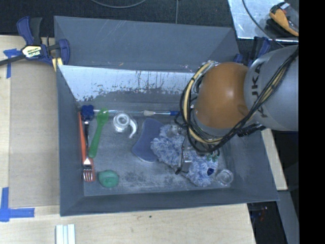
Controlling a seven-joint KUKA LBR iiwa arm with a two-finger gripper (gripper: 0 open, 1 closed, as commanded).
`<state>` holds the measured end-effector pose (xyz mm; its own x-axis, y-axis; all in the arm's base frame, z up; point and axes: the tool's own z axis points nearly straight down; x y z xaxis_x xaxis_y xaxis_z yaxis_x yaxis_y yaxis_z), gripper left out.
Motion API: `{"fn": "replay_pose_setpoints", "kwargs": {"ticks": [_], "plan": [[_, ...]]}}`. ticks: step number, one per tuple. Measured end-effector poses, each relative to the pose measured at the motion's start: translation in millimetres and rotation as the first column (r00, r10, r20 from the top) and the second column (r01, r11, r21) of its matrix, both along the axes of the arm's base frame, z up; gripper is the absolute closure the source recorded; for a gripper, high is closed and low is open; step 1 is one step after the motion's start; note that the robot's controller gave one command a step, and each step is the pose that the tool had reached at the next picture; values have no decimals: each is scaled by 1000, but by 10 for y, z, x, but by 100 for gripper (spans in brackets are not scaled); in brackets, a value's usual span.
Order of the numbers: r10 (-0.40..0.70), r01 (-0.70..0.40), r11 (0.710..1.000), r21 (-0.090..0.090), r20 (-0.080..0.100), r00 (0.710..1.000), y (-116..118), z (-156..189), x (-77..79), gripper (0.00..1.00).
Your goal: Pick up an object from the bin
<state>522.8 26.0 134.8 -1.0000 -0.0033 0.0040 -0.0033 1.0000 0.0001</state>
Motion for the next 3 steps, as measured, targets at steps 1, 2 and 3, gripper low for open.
{"fn": "replay_pose_setpoints", "kwargs": {"ticks": [1,2,3], "plan": [[-1,1,1000,0,7,1000,-1,30,19,0],[-159,159,987,0,7,987,-714,-643,276,0],[-227,227,974,2,7,974,-615,-636,271,0]]}}
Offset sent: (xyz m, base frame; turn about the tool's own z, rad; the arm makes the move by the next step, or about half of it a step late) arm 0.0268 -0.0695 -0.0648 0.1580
